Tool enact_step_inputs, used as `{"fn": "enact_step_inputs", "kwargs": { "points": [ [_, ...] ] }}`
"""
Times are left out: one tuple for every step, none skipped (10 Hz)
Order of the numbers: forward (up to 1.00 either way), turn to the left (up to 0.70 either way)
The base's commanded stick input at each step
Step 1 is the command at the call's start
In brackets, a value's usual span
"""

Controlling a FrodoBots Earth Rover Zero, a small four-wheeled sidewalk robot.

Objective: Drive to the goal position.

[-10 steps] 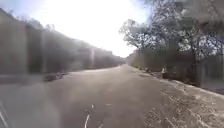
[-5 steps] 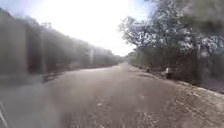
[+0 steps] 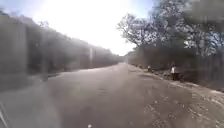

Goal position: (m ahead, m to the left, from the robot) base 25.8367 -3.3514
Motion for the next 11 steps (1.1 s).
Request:
{"fn": "enact_step_inputs", "kwargs": {
  "points": [
    [1.00, 0.00],
    [1.00, 0.00],
    [1.00, 0.00],
    [1.00, 0.00],
    [1.00, 0.00],
    [1.00, 0.00],
    [1.00, 0.00],
    [1.00, 0.00],
    [1.00, 0.00],
    [1.00, 0.00],
    [1.00, 0.00]
  ]
}}
